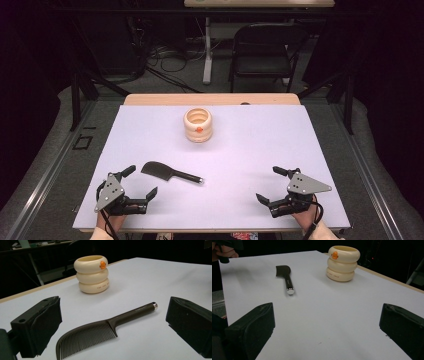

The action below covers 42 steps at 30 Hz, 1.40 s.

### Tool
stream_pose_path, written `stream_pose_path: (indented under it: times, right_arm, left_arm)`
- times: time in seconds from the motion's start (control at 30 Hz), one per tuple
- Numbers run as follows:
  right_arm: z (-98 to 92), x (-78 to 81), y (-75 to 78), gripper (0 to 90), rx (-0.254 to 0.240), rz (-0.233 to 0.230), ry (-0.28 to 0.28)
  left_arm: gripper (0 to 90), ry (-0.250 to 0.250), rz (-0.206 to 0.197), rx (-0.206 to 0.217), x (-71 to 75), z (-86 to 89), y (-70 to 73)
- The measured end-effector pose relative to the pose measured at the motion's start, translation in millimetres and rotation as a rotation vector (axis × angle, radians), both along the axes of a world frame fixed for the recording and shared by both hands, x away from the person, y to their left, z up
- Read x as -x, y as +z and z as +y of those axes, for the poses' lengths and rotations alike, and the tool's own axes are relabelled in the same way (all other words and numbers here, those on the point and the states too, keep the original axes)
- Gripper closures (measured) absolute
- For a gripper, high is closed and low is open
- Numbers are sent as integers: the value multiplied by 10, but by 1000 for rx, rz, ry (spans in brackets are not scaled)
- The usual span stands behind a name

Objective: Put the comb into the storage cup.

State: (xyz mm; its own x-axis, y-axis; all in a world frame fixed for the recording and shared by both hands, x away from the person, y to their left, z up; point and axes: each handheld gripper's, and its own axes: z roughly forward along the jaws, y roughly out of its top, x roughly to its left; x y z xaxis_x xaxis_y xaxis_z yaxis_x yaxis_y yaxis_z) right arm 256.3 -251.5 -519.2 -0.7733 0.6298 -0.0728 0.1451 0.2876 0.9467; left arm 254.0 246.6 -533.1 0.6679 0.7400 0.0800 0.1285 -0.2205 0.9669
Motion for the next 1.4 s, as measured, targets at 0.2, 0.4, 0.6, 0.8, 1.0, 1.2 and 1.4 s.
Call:
stream_pose_path:
  times: [0.2, 0.4, 0.6, 0.8, 1.0, 1.2, 1.4]
  right_arm:
    - [7, -7, -5, 0, 3, -1, 2]
    - [8, -14, -9, 0, 4, 4, 2]
    - [10, -19, -13, 0, 6, 9, 1]
    - [10, -25, -14, 0, 9, 7, 1]
    - [10, -27, -16, 0, 9, 8, -1]
    - [10, -28, -16, 0, 11, 7, -2]
    - [10, -30, -17, 0, 12, 8, -3]
  left_arm:
    - [7, 1, 0, 5, -11, -6, 9]
    - [5, -6, 5, 9, -45, -64, 8]
    - [3, -25, 19, 4, -84, -121, 5]
    - [3, -26, 22, 9, -110, -142, 6]
    - [2, -32, 28, 9, -141, -176, 6]
    - [2, -38, 35, 7, -173, -207, 4]
    - [2, -49, 42, 0, -213, -253, 3]
